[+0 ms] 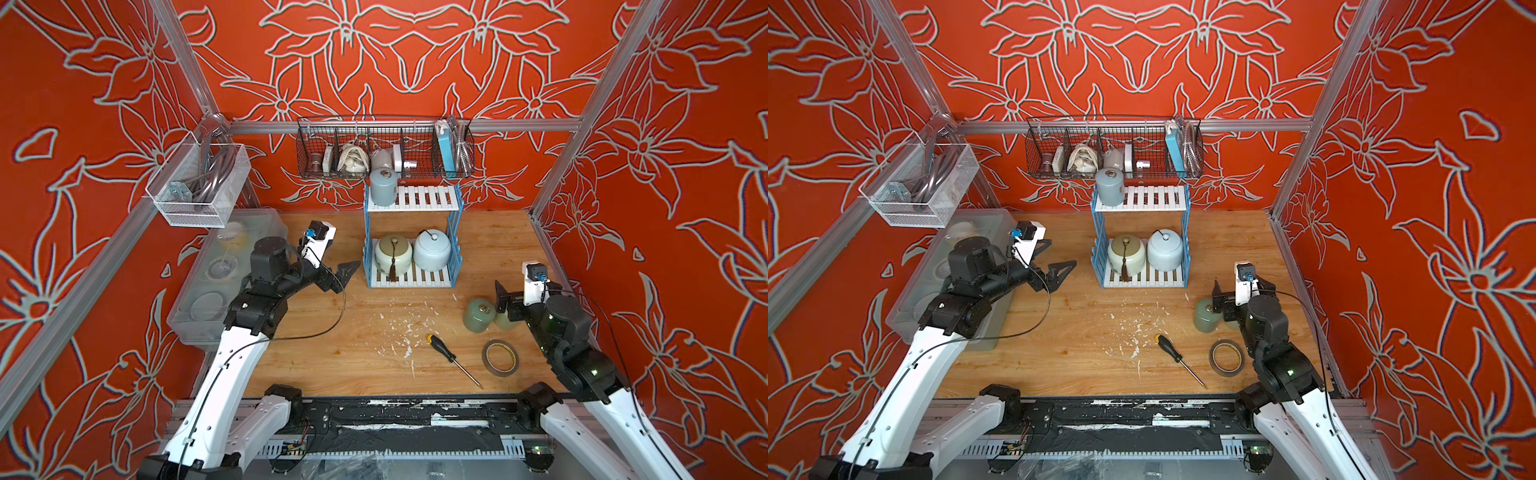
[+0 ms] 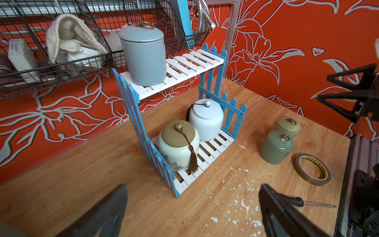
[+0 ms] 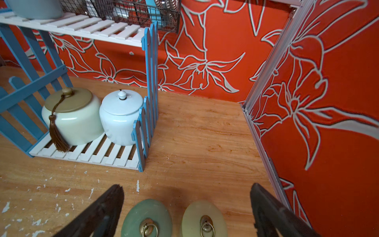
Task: Remove the tea canisters from the shelf
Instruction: Pick up the tea canister from the shelf.
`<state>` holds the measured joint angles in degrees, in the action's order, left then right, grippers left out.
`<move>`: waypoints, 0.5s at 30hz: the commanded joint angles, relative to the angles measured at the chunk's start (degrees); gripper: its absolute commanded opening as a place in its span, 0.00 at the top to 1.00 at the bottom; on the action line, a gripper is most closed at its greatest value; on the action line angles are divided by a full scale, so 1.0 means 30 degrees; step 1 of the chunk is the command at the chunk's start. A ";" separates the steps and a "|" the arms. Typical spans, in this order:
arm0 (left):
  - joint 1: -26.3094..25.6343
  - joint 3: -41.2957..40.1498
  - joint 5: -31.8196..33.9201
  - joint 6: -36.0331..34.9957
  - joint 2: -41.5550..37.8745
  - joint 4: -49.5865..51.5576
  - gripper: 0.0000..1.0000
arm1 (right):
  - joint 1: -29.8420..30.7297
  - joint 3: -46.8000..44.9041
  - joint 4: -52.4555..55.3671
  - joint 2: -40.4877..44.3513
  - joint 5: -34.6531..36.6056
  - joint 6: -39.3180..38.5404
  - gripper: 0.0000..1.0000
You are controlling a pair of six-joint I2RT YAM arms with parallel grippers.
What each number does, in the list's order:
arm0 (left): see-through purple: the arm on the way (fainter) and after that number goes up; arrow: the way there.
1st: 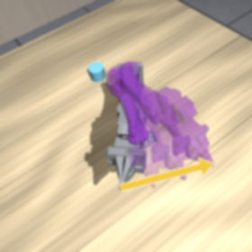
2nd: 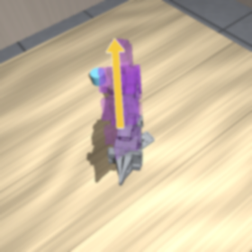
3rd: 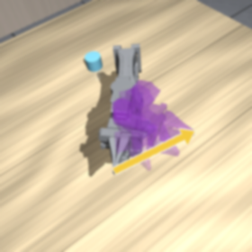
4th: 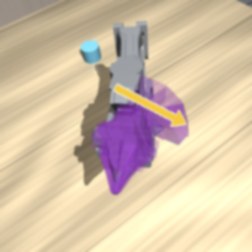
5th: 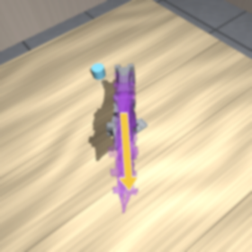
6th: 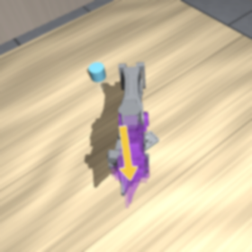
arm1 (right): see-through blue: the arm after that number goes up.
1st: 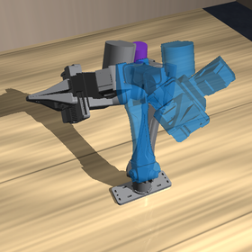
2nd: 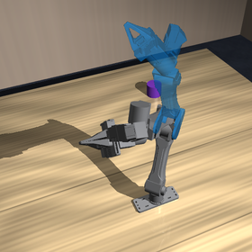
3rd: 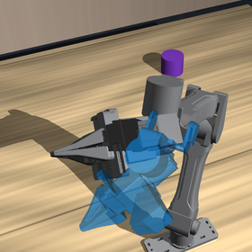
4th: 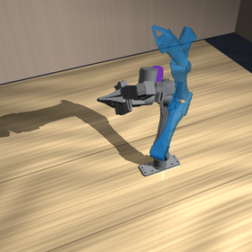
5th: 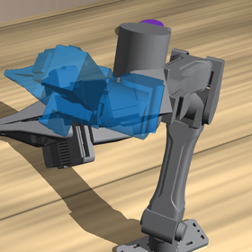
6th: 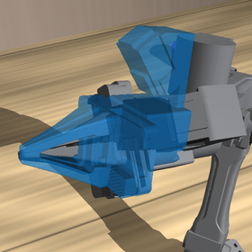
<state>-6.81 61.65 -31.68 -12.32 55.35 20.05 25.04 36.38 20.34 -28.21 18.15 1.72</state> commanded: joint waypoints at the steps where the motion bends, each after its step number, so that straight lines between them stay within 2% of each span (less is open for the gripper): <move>1: -0.0030 0.1759 -0.0491 -0.0251 0.1468 0.0969 0.01 | -0.0084 -0.0838 -0.0293 0.0724 0.0278 -0.0702 0.01; 15: -0.0074 0.9049 -0.0934 -0.0070 0.7705 0.2793 0.01 | -0.0084 -0.2448 -0.1236 0.1980 0.1328 -0.1225 0.01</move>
<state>-6.81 85.06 -33.30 -12.71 75.85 26.22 25.04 29.95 18.33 -22.39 20.10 -0.99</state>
